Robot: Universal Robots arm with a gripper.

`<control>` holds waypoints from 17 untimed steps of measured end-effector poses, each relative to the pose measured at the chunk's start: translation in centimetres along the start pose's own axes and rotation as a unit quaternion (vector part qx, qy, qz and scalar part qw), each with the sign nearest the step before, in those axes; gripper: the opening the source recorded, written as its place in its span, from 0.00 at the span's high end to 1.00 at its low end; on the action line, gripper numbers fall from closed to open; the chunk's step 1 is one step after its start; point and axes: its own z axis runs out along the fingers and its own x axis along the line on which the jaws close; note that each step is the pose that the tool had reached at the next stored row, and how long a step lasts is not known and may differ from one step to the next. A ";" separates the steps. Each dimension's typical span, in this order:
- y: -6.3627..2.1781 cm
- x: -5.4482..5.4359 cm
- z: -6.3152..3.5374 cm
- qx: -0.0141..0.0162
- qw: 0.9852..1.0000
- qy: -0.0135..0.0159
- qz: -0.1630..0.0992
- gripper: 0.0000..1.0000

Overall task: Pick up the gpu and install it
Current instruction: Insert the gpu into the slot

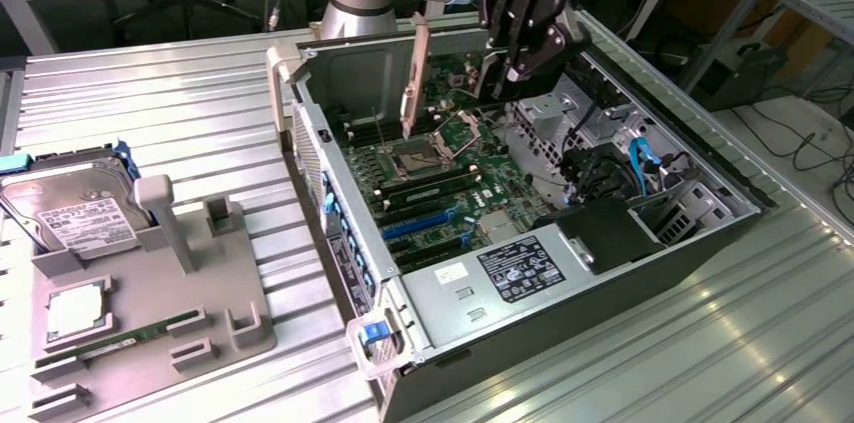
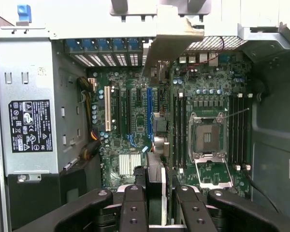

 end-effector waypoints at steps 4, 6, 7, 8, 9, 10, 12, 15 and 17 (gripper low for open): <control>0.00 0.0 0.15 0.000 1.000 0.000 -0.001 0.72; 0.00 0.0 0.27 0.000 1.000 -0.001 -0.003 0.72; 0.00 0.0 0.31 0.000 1.000 -0.001 -0.003 0.72; -0.01 0.0 0.41 0.000 1.000 -0.001 -0.004 0.72; -0.01 0.0 0.46 0.000 1.000 -0.002 -0.005 0.72; -0.01 0.0 0.50 0.000 1.000 -0.002 -0.005 0.72; -0.01 0.0 0.61 0.000 1.000 -0.002 -0.006 0.72; -0.01 0.0 0.79 0.000 1.000 -0.002 -0.006 0.72; -0.01 0.0 1.10 0.000 1.000 -0.002 -0.007 0.72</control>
